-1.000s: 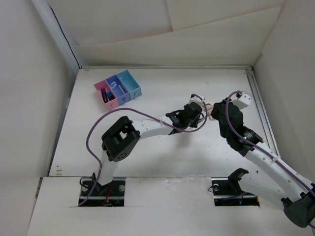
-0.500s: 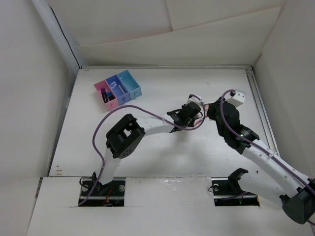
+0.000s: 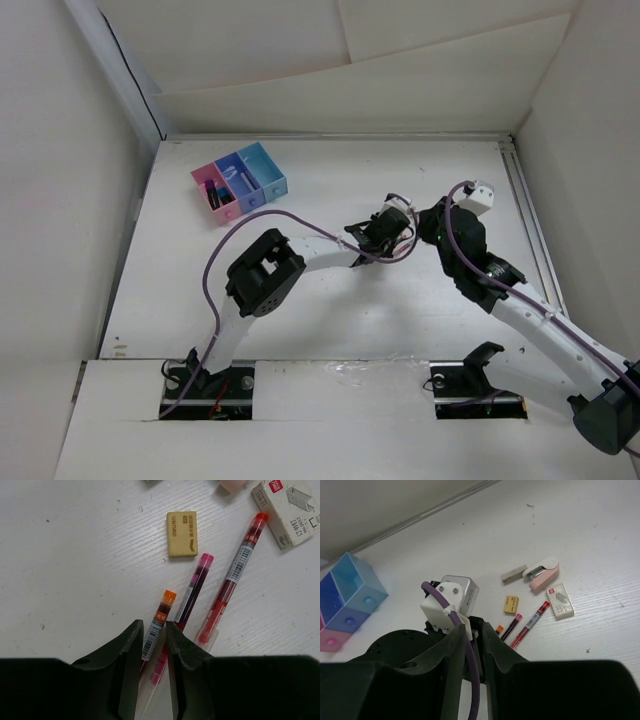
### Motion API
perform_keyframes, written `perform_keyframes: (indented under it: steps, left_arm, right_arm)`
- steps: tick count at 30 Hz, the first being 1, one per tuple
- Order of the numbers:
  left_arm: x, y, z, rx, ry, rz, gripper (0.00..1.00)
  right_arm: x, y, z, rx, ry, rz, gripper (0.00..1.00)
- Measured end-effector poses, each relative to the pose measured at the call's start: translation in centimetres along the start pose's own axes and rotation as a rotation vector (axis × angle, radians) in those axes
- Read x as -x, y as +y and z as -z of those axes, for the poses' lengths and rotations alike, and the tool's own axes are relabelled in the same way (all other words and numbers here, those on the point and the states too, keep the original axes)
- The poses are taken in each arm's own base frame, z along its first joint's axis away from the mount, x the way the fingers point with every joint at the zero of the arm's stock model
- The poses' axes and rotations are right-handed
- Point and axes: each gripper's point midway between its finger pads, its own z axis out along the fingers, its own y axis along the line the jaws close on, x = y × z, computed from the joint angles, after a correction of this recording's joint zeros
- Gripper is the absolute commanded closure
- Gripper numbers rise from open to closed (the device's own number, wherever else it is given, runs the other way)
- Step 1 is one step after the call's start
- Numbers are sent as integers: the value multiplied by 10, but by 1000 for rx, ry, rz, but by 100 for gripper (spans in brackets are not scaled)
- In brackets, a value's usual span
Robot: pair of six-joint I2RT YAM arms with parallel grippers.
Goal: Sort the stationery into containers
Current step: Grab a piece of stationery with the left arm, then place the stationery into the container
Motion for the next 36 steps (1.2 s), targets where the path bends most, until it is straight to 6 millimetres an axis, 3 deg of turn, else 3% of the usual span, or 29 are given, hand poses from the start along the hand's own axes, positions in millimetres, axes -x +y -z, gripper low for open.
perform_keyframes:
  steps: [12,13,17,23,26,29,33,36]
  left_arm:
    - [-5,7,-7,41,10,-36,79]
    - [-5,8,-7,44,9,-38,80]
    - [-4,11,-7,66,1,-49,100]
    - [-2,31,-7,125,-11,-39,100]
    - [9,64,-5,182,-14,-4,100]
    - [39,115,3,246,-52,91,100]
    - [96,208,32,321,-165,315,100]
    - [133,287,65,370,-283,514,100]
  right_arm:
    - [2,1,2,8,-3,-4,71]
    - [2,1,2,8,-3,-4,71]
    - [2,1,2,9,-3,-5,71]
    - [5,2,4,14,-10,-11,71]
    - [4,2,4,17,-7,-10,70]
    - [4,3,4,20,-5,-11,70]
    - [4,4,4,27,-3,-11,70]
    - [4,5,5,33,-2,-12,70]
